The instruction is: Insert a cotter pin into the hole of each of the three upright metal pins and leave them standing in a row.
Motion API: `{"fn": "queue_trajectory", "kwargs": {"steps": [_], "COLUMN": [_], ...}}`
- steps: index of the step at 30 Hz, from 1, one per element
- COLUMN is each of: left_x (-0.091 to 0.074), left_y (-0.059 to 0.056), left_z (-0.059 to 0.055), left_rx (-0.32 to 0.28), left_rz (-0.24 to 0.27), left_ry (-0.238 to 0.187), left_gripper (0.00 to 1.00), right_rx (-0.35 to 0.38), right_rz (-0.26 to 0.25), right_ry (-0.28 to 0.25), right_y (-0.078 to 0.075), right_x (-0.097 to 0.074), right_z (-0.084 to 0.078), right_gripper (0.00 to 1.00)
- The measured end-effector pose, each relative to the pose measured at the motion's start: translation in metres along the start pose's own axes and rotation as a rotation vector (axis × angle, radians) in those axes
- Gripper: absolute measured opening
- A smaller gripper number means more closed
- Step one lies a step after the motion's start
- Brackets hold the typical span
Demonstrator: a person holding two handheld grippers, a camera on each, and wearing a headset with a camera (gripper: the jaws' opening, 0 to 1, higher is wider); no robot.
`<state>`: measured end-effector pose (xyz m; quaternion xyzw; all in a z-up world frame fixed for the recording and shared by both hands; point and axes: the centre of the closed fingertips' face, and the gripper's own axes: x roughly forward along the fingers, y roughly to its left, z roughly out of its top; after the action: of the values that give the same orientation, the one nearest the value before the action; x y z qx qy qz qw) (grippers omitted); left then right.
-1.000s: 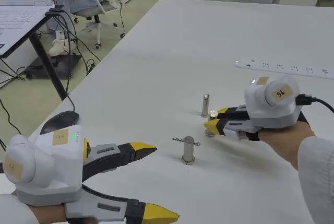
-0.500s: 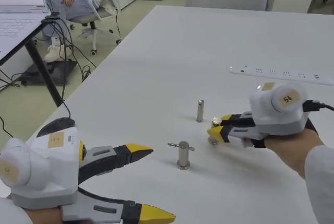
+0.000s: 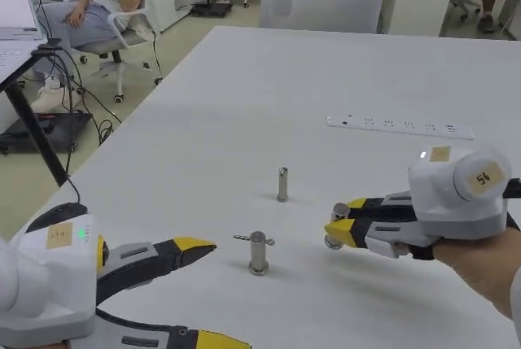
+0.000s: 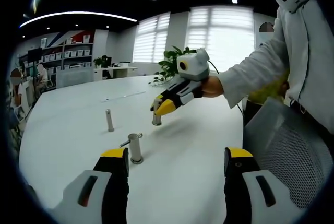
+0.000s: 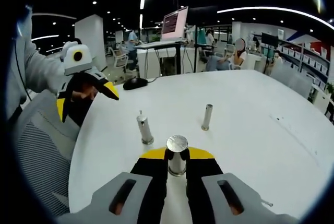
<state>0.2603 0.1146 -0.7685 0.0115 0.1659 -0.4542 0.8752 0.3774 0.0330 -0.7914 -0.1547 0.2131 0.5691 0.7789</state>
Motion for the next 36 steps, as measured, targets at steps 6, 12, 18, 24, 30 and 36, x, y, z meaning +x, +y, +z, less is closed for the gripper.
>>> {"fn": "queue_trajectory", "kwargs": {"steps": [6, 12, 18, 24, 30, 36], "left_x": [0.005, 0.008, 0.011, 0.013, 0.013, 0.012], "left_y": [-0.003, -0.005, -0.006, -0.008, -0.007, -0.006], "left_z": [0.000, 0.001, 0.002, 0.001, 0.002, 0.000], "left_rx": [0.000, 0.005, 0.009, 0.011, 0.010, 0.009], "left_rz": [-0.011, -0.023, -0.026, -0.031, -0.028, -0.025], "left_ry": [0.008, 0.011, 0.011, 0.016, 0.010, 0.011], "left_gripper": [0.74, 0.74, 0.73, 0.73, 0.73, 0.72], "right_rx": [0.007, 0.013, 0.026, 0.024, 0.039, 0.047], "right_rz": [0.014, 0.022, 0.005, -0.010, -0.043, -0.074], "right_ry": [-0.002, -0.002, 0.015, 0.041, 0.060, 0.070], "right_y": [0.013, 0.028, 0.039, 0.050, 0.054, 0.055], "right_x": [-0.014, -0.023, -0.024, -0.019, -0.016, -0.016], "right_z": [-0.009, -0.019, -0.034, -0.045, -0.051, -0.055], "right_gripper": [0.12, 0.12, 0.12, 0.12, 0.12, 0.12]}}
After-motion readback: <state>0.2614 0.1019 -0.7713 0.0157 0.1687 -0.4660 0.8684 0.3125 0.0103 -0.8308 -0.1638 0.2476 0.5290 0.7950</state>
